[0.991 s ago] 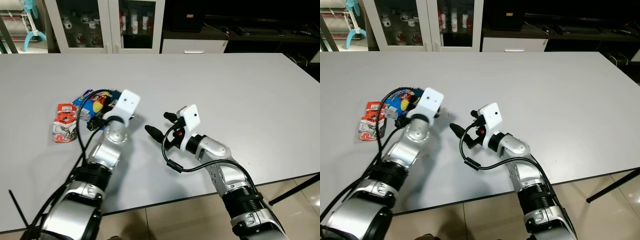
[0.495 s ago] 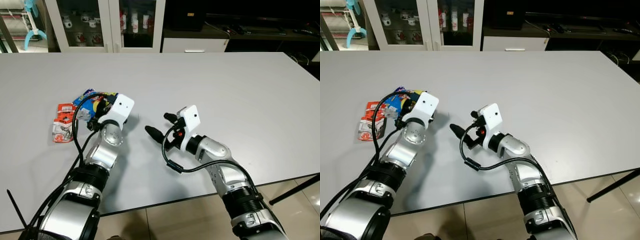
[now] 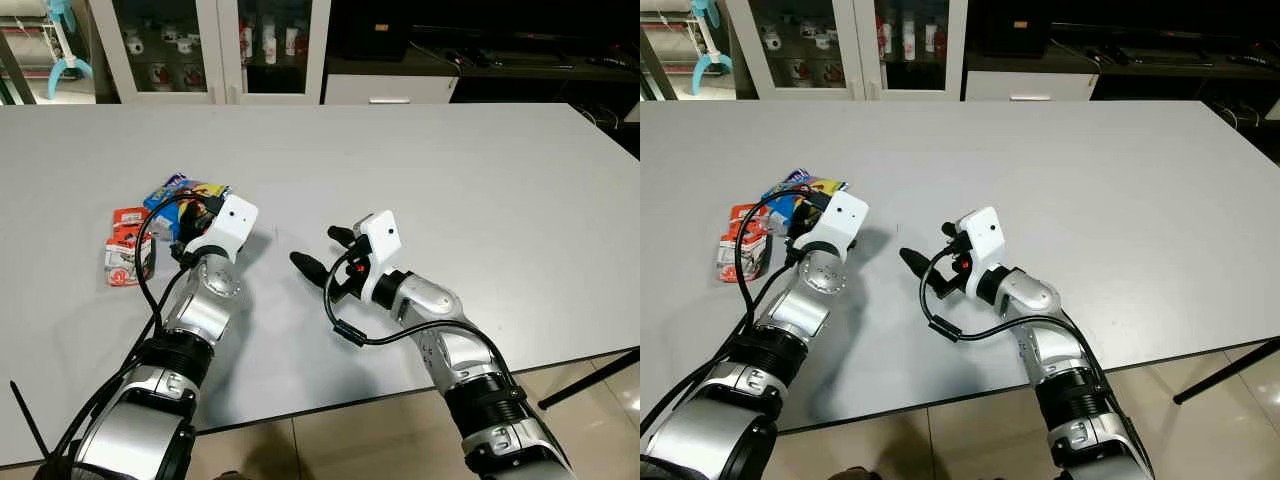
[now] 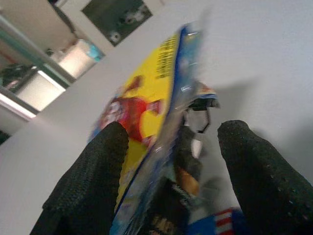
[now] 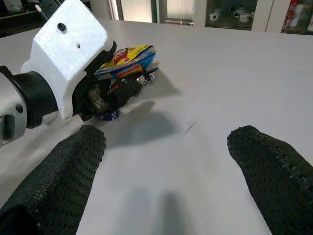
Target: Picking trash to rubbish bin
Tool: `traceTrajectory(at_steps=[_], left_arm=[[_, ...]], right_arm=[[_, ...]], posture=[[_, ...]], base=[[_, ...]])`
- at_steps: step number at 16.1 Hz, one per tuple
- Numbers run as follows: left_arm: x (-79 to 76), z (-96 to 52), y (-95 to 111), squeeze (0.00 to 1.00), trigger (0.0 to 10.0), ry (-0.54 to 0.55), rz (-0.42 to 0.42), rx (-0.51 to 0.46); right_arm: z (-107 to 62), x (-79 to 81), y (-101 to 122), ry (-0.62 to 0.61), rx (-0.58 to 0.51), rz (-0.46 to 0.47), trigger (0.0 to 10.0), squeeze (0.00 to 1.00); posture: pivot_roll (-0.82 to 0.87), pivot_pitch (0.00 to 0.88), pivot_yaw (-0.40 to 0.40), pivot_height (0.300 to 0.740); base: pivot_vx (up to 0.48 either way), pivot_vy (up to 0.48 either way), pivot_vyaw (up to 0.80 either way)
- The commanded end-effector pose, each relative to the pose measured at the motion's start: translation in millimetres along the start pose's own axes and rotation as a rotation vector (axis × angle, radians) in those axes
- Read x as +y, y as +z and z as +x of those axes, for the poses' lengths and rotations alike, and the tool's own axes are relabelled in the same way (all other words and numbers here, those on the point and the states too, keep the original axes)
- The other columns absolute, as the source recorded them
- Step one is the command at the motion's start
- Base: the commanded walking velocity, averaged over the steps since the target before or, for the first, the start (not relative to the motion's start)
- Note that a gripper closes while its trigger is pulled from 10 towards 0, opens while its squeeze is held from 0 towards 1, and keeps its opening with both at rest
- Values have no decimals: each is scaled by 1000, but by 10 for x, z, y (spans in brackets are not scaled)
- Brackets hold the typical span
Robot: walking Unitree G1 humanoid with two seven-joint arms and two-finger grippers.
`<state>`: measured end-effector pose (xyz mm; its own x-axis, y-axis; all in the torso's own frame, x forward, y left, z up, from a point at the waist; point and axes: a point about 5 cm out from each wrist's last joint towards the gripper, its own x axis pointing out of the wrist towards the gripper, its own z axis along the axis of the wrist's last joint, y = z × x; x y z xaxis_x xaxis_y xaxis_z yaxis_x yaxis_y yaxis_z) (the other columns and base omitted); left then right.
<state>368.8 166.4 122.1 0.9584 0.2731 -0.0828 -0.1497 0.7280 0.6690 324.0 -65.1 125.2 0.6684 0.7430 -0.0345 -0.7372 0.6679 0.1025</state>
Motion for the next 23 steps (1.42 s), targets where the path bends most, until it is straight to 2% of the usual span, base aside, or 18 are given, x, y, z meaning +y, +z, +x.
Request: traceTrajectory(at_steps=[1, 6, 11, 12, 13, 23], left_arm=[[16, -5, 17, 0, 10000, 36, 23, -11], [46, 4, -50, 0, 10000, 68, 72, 16], [59, 8, -90, 0, 10000, 77, 84, 32], [66, 9, -97, 0, 2353, 82, 83, 32], [69, 9, -99, 0, 0, 85, 84, 31], [44, 2, -78, 0, 0, 84, 96, 18]], right_arm=[[-28, -9, 14, -3, -7, 3, 10000, 0], [-27, -9, 6, -6, -6, 8, 10000, 0], [-31, -6, 6, -3, -7, 9, 10000, 0], [-27, -3, 9, -2, -8, 10, 10000, 0], [-26, -1, 8, -1, -8, 11, 10000, 0], [-26, 0, -4, 1, -3, 14, 10000, 0]], posture=[[-47, 46, -89, 740], [-50, 46, -87, 740], [-48, 45, -90, 740], [-50, 46, -90, 740], [-50, 46, -90, 740], [-51, 45, -91, 740]], base=[[0, 0, 0], [0, 0, 0], [0, 0, 0], [0, 0, 0], [0, 0, 0], [0, 0, 0]])
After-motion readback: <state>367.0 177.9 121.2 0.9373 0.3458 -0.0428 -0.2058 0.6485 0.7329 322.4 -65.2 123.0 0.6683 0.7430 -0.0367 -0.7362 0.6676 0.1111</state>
